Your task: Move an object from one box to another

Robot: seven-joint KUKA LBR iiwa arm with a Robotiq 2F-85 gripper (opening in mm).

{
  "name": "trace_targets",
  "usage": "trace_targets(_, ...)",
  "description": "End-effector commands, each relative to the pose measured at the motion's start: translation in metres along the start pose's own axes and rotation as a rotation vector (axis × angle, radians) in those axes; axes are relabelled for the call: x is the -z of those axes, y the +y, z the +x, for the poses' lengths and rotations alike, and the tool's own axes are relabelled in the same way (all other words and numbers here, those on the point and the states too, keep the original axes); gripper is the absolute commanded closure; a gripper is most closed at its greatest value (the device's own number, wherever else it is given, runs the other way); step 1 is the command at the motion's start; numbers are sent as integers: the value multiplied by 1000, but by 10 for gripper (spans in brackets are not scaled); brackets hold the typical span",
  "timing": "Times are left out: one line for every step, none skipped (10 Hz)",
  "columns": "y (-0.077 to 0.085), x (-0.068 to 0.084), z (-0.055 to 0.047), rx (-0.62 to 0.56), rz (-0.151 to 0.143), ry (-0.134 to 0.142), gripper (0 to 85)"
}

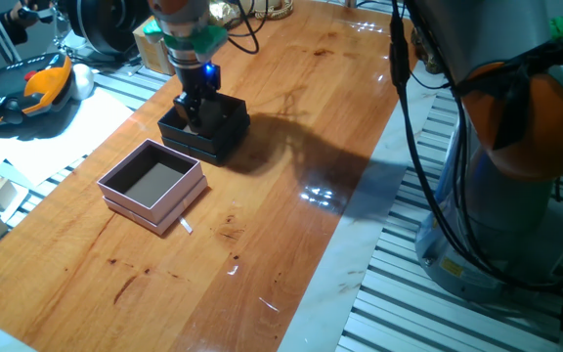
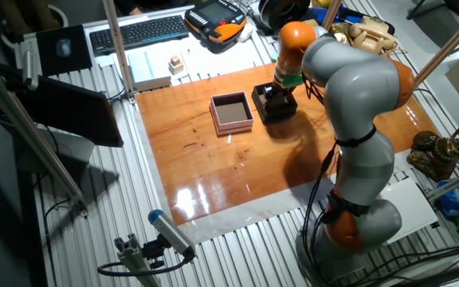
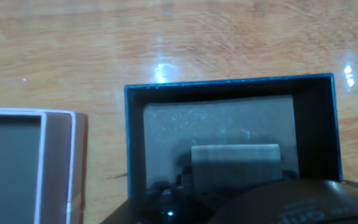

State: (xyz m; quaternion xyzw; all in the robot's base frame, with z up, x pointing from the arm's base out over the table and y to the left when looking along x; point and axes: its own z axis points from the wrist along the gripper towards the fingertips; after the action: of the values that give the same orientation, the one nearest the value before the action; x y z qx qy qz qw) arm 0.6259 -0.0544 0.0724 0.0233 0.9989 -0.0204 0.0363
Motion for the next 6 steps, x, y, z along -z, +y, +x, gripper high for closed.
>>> trace_targets(0,-2,1,3,-1,-1,850)
trace_targets(0,-4,1,6,-1,-2,850)
trace_targets(-1,-4,1,7,-1,-2,850)
trace_targets(-1,-4,1,7,1,-6,850)
trace_targets(-1,-5,0,7,1,-7,850)
trace_targets(-1,-7,0,9,0,-10,850)
